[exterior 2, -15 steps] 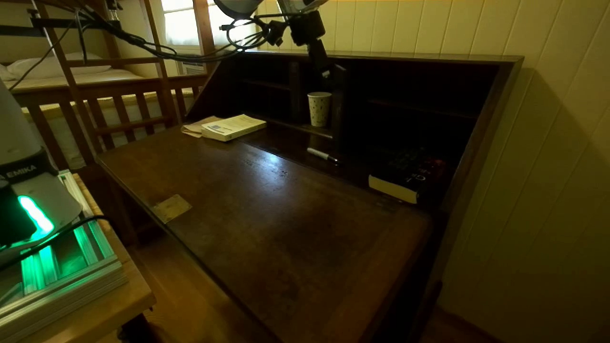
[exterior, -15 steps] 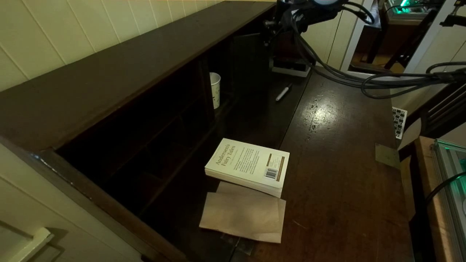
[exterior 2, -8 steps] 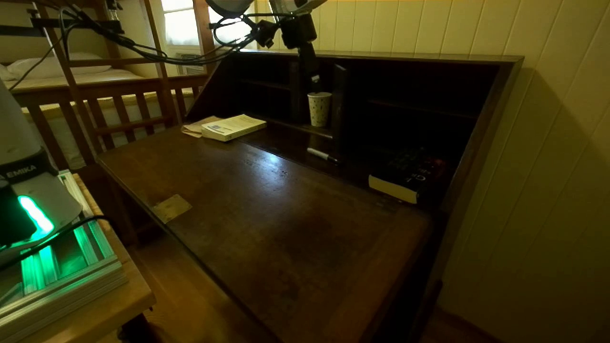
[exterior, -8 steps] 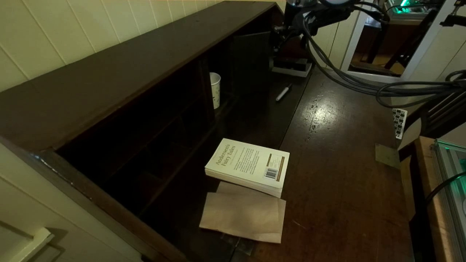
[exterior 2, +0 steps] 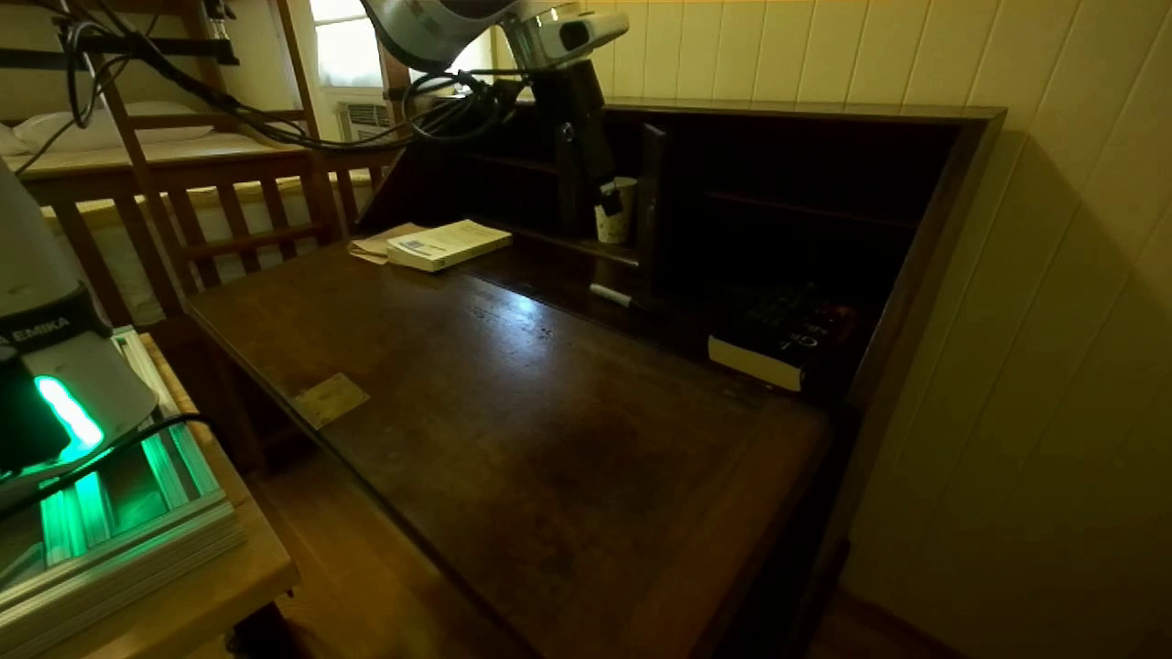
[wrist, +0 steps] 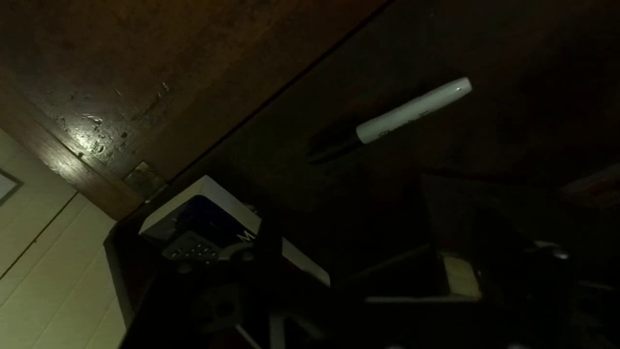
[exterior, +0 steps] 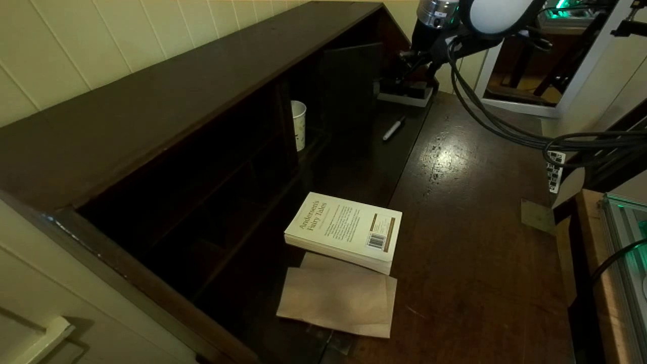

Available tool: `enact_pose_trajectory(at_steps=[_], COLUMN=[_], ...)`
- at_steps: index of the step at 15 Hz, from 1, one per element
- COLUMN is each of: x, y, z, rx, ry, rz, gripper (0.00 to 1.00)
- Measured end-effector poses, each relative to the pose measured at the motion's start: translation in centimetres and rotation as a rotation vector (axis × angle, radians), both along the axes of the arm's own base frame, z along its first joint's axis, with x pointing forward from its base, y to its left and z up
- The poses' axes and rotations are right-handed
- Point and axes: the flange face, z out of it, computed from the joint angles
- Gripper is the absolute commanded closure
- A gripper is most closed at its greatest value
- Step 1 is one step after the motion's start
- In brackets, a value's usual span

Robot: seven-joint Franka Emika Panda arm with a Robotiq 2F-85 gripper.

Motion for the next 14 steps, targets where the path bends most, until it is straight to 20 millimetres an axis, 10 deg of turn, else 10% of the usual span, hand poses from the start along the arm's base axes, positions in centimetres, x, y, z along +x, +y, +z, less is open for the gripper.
enact_pose_trajectory(at_steps=[14], x=[-0.2], y=[-2.1], z=[-7.4], rx=[0.037], ry=[-0.022], rz=[0.040], gripper=[0.00])
